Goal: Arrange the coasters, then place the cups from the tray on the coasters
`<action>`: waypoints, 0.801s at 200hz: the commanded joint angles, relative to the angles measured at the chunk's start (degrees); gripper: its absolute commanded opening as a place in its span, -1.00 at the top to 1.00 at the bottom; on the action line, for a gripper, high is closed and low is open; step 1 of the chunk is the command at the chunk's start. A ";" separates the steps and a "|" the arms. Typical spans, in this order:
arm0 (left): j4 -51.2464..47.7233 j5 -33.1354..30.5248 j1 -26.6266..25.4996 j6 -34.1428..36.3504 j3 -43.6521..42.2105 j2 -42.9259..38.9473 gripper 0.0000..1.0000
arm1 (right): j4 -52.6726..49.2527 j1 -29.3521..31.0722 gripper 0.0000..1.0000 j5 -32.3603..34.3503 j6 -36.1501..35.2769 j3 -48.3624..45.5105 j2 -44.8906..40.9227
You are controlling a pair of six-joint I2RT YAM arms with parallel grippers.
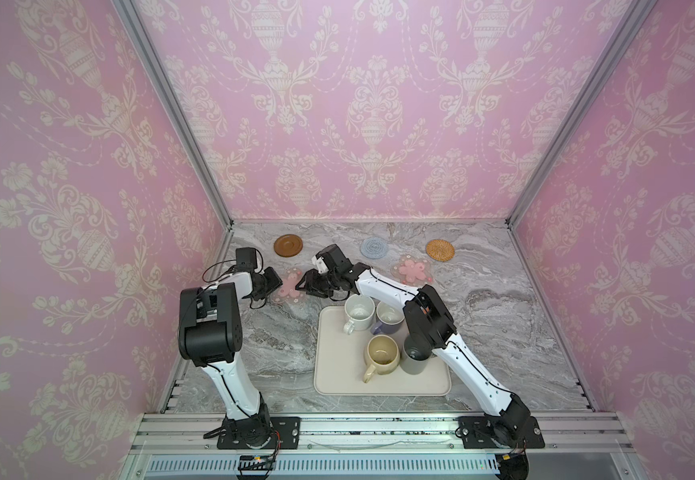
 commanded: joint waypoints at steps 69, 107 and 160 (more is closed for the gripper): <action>1.07 1.98 0.38 -4.50 -2.22 1.99 0.07 | -2.74 -2.77 -0.06 1.82 4.27 6.33 7.53; -0.50 0.85 0.42 -3.69 -1.59 1.23 0.06 | -2.15 -2.68 -0.06 1.49 2.51 1.31 4.31; -7.13 -2.43 0.38 -1.27 2.45 -3.71 0.06 | -2.43 -3.61 -0.07 2.53 -2.01 -2.26 -1.47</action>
